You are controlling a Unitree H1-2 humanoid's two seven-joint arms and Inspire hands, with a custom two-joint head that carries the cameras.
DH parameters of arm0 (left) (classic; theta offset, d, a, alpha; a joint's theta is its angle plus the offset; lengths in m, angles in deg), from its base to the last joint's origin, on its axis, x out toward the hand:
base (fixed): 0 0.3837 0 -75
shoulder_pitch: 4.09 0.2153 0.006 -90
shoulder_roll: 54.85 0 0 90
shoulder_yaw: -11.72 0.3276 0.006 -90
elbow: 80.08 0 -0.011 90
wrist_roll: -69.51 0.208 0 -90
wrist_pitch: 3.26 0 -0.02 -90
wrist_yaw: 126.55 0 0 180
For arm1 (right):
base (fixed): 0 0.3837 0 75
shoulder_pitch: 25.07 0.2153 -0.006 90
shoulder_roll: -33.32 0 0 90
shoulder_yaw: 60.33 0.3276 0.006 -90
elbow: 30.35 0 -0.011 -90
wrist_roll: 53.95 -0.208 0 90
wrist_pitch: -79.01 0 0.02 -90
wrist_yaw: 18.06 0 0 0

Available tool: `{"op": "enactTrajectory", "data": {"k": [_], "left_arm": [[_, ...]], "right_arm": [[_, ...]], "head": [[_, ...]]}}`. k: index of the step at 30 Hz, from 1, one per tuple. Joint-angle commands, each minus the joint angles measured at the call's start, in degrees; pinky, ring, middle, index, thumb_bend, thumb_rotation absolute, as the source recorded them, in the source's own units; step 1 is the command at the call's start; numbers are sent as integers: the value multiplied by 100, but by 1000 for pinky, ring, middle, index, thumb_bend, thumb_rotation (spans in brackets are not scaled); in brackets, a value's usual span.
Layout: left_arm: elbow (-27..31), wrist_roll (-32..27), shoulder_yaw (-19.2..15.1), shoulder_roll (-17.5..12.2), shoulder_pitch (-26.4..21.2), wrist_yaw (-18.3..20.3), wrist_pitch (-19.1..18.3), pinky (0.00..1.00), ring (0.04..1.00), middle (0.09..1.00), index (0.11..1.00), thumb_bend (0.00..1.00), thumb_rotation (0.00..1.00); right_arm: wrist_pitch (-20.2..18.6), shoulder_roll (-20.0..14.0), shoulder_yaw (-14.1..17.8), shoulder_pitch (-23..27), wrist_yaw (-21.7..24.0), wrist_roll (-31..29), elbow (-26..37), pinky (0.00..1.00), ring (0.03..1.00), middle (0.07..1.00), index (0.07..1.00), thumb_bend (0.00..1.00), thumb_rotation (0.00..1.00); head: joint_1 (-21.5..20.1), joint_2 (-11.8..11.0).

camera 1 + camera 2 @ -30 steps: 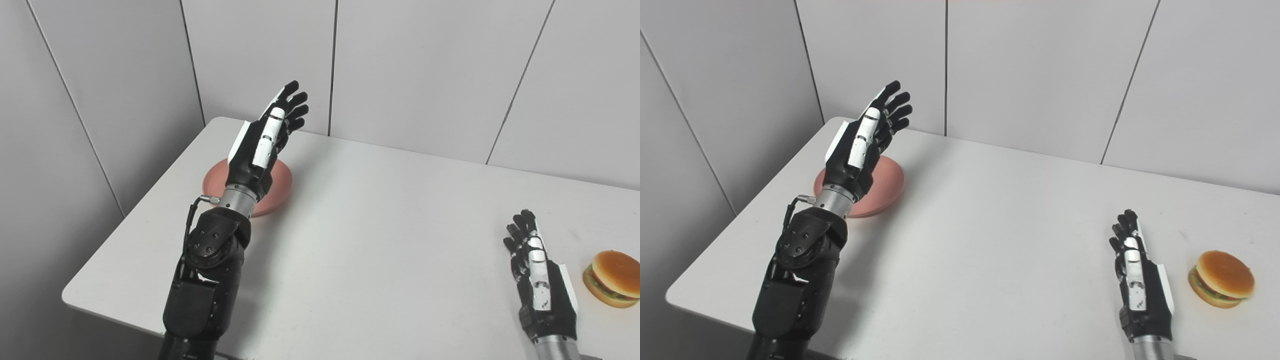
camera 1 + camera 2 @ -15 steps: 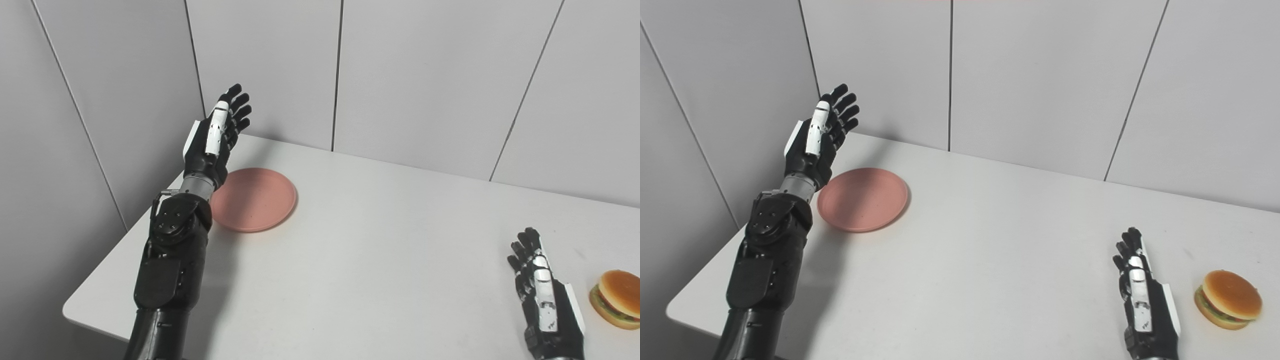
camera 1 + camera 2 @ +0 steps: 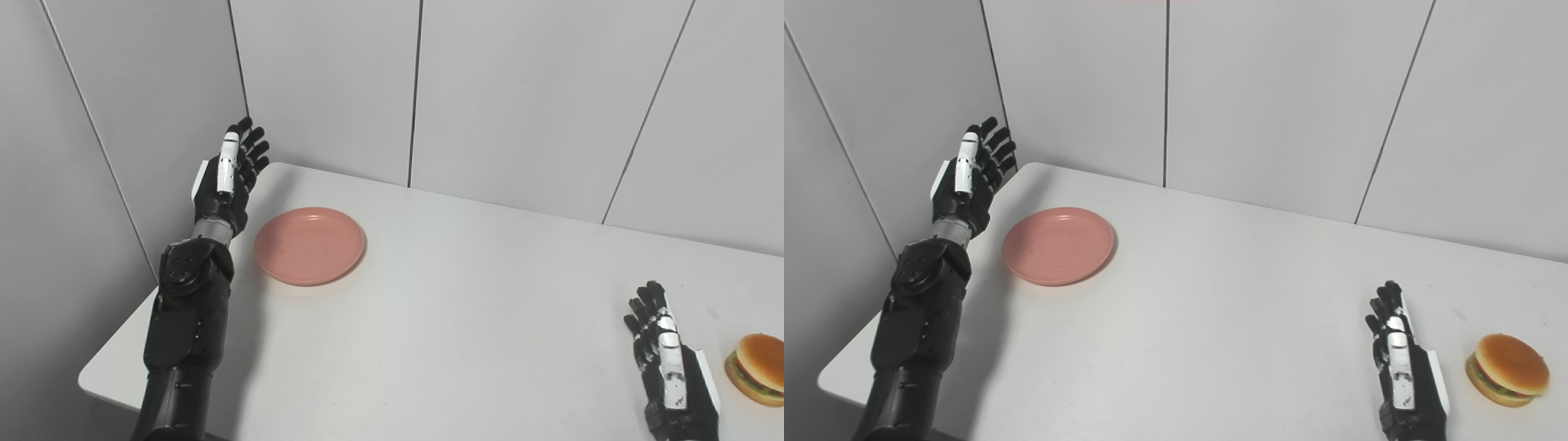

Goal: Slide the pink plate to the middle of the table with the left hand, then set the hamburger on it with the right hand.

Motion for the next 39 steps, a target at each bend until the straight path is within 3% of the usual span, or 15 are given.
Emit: {"op": "enactTrajectory", "data": {"k": [1,11,19,26,35,39], "left_arm": [[37,-72,-103,-215,-249,-63,131,919,920,925,915,365,1000],[-540,-236,-273,-374,-221,23,260,975,947,940,932,369,1000],[-1141,-226,-240,-510,-224,99,545,929,936,933,921,350,1000],[-1658,-233,-208,-508,-303,53,624,942,923,919,918,349,1000],[-2632,-304,-102,-557,-440,385,972,965,940,936,927,370,1000],[-2735,-362,-52,-443,-450,437,929,953,936,940,933,361,1000]], "right_arm": [[1,-25,5,-358,56,-10,-246,1000,999,1000,1000,255,1000],[-67,-18,-5,-387,35,-18,-132,1000,999,1000,1000,245,1000],[-119,-9,0,-400,39,-64,-76,1000,1000,1000,1000,263,1000],[-117,-27,-18,-395,15,-21,-64,1000,999,1000,1000,254,1000],[-121,-37,-33,-411,23,-3,-40,1000,1000,1000,1000,253,1000],[-153,-27,-41,-415,20,8,-10,1000,1000,1000,1000,250,1000]], "head": [[2,6],[1,58],[-5,97],[-13,134],[-30,173],[-56,177]]}}
